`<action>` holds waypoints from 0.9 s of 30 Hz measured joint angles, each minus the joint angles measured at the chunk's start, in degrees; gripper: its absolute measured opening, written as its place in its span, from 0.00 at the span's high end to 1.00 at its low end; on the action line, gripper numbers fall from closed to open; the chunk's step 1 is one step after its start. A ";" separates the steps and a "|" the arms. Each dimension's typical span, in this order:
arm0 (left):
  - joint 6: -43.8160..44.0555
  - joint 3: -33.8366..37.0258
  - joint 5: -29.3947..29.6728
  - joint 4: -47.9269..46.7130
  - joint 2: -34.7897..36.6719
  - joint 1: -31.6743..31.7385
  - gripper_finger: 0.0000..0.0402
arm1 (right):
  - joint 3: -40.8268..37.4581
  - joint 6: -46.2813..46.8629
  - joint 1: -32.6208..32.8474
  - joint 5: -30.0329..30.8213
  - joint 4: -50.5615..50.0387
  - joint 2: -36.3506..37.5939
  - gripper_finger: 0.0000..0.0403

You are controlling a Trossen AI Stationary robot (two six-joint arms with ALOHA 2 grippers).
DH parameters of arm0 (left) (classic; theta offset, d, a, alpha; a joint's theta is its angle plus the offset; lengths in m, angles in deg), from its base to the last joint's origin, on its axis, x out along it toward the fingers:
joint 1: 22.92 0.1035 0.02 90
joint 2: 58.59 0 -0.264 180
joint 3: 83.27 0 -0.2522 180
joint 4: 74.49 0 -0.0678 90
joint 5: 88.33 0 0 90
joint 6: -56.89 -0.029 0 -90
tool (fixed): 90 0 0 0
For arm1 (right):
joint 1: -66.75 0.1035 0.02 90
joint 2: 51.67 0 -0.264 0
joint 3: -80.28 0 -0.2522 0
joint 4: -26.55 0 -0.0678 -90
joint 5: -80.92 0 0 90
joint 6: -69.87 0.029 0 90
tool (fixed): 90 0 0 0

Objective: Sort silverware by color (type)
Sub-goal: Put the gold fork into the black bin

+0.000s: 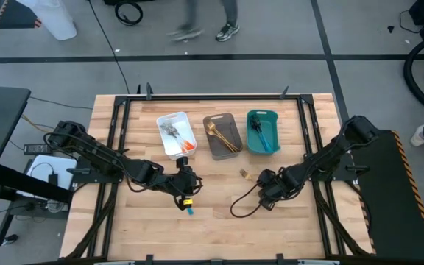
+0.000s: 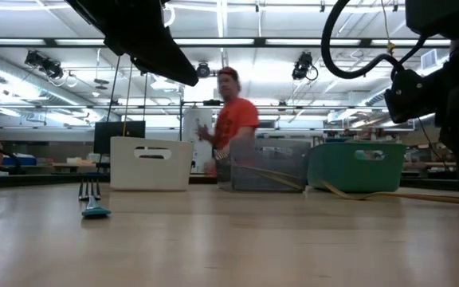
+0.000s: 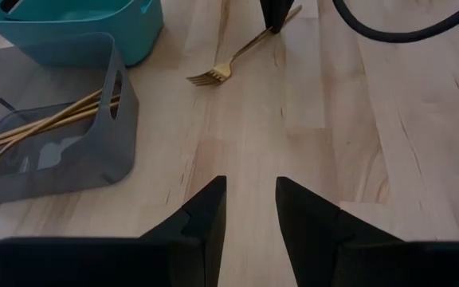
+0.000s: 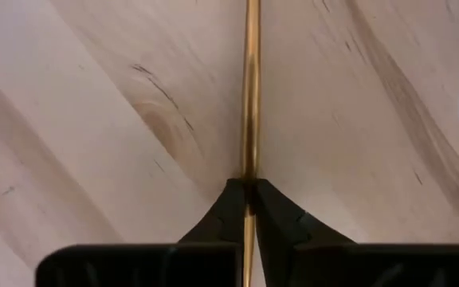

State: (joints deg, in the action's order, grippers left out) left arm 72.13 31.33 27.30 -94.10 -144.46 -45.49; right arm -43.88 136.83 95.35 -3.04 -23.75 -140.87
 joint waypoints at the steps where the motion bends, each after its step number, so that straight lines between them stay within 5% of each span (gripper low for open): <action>1: 0.00 0.00 0.00 -0.01 0.00 0.00 0.71 | -0.07 -0.34 0.00 0.47 -0.06 0.40 0.96; 9: -7.55 0.00 0.16 0.47 0.00 0.00 0.71 | -0.19 -0.53 -0.23 5.78 -0.13 5.11 0.96; 19: -37.63 0.00 1.02 11.13 -0.34 0.30 0.71 | -0.08 -5.00 -3.76 7.65 11.14 11.85 0.94; 27: -36.22 0.07 1.64 15.93 -0.52 1.15 0.71 | -0.01 -12.84 -9.89 7.67 17.66 11.42 0.94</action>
State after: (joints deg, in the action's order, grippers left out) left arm 35.92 31.39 28.94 -78.17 -144.98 -44.33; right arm -43.89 123.99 85.46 4.63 -6.10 -129.45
